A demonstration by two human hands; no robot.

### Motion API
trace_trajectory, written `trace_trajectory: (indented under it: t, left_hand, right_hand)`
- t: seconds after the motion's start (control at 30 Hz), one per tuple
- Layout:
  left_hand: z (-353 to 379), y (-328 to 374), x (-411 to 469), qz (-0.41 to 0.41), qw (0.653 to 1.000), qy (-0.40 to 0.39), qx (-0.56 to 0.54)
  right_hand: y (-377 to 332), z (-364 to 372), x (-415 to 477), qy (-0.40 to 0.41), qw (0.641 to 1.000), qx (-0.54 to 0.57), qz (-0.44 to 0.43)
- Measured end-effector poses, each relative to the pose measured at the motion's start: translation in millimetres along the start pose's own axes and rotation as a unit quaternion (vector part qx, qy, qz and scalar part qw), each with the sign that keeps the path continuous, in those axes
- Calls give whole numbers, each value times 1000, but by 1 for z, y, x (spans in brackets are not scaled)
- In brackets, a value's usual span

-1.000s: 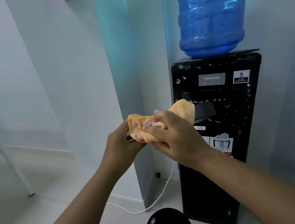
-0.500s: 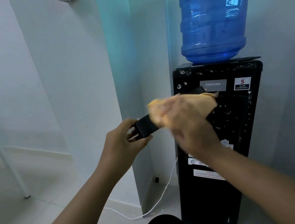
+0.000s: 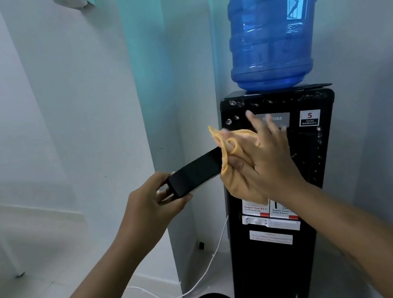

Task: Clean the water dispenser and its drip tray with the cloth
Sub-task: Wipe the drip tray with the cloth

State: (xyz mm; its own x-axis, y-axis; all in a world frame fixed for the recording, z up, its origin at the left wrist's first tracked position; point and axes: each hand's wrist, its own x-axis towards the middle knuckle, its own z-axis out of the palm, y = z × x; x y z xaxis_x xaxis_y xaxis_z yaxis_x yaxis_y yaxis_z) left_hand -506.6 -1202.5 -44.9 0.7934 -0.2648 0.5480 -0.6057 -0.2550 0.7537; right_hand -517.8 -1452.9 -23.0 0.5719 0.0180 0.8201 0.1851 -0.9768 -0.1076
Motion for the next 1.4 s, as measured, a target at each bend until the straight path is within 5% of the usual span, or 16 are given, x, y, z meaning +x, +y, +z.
trace_trajectory:
  t: [0.07, 0.23, 0.3, 0.4, 0.47, 0.67, 0.8, 0.93, 1.03, 1.13, 1.23, 1.4]
  left_hand:
    - [3, -2, -2, -12, 1000, 3, -2]
    - [15, -7, -4, -18, 999, -34, 7]
    - [17, -5, -3, -10, 999, -37, 15]
    - [14, -3, 1, 7, 999, -38, 15]
    - [9, -1, -1, 18, 998, -57, 16]
    - [1, 13, -1, 74, 994, -59, 53]
    - [15, 20, 3, 130, 986, -67, 83]
    - [-2, 13, 3, 138, 983, -68, 96]
    - [-15, 11, 2, 128, 984, -64, 106]
    - [-4, 19, 8, 129, 986, -59, 84]
    - [12, 25, 13, 143, 984, -74, 80]
    - [-14, 12, 9, 125, 986, -68, 89]
  right_hand:
    - [1, 6, -5, -46, 993, 53, 99]
    - [-15, 15, -1, 67, 980, 105, 155]
    - [-24, 7, 5, 71, 989, 111, 65]
    - [-48, 3, -5, -42, 980, 52, -185]
    - [-39, -2, -9, -33, 969, 15, -243]
    - [-3, -18, -4, 39, 998, 31, -43]
    - [-63, -13, -8, 32, 991, 27, -126]
    - [-16, -21, 0, 1, 985, -19, -172]
    - [25, -28, -1, 11, 992, -30, -121]
    - [-5, -24, 1, 28, 997, 20, -74]
    - [-51, -14, 1, 4, 983, 44, -176]
    - [30, -28, 5, -2, 981, -55, -185]
